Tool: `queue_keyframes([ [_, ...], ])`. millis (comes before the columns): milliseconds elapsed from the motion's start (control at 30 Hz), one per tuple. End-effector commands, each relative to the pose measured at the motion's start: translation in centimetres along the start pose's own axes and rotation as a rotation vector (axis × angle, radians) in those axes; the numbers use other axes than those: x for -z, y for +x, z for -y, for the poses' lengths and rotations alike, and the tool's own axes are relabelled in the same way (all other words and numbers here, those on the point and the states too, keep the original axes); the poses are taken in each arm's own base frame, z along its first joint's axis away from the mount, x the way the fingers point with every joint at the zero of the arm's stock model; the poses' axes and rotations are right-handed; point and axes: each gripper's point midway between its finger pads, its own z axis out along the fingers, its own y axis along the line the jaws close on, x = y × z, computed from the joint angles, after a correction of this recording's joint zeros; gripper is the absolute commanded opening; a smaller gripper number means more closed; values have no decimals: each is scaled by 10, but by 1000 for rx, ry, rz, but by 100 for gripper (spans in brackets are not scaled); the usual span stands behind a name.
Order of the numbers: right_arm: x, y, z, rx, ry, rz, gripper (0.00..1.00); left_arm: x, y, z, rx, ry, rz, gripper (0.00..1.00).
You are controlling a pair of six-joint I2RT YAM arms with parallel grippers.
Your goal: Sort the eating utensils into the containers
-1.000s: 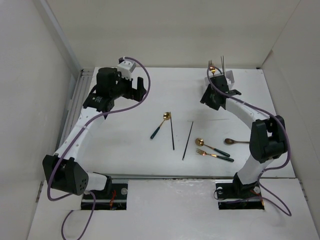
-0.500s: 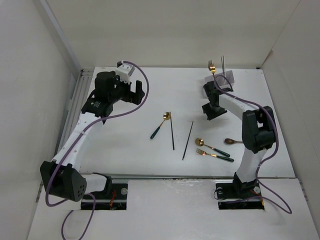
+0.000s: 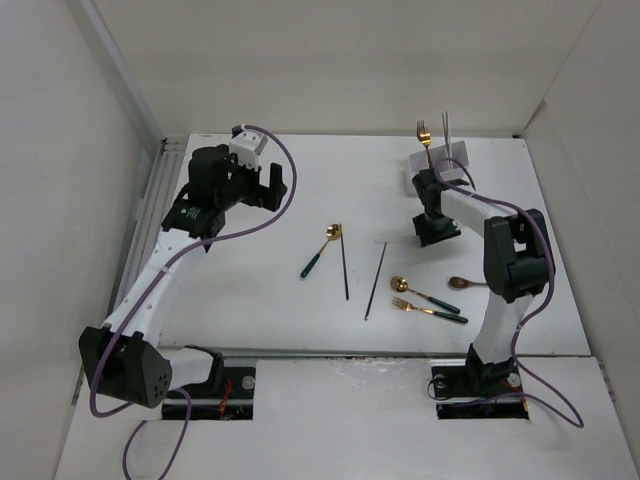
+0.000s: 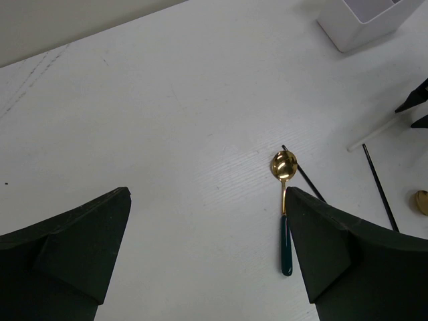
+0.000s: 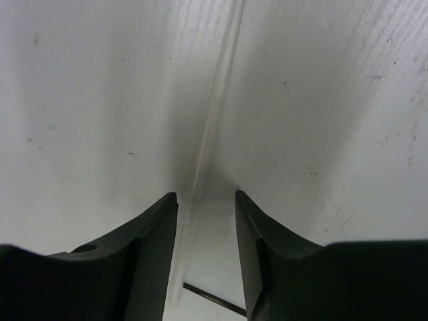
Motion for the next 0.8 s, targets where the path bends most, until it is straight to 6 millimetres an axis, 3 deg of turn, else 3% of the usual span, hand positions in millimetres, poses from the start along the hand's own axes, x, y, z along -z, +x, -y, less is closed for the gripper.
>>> queue_keyframes([
  [0, -7, -10, 1, -44, 24, 11, 45, 10, -23, 2, -32, -4, 83, 100],
  [400, -6, 6, 1, -48, 134, -76, 43, 11, -22, -6, -41, -51, 92, 100],
  [567, -7, 8, -8, -59, 132, -88, 37, 16, -22, -12, -63, -86, 99, 100],
  [767, -6, 15, 5, -40, 176, -124, 39, 18, -23, -17, -95, -111, 105, 100],
])
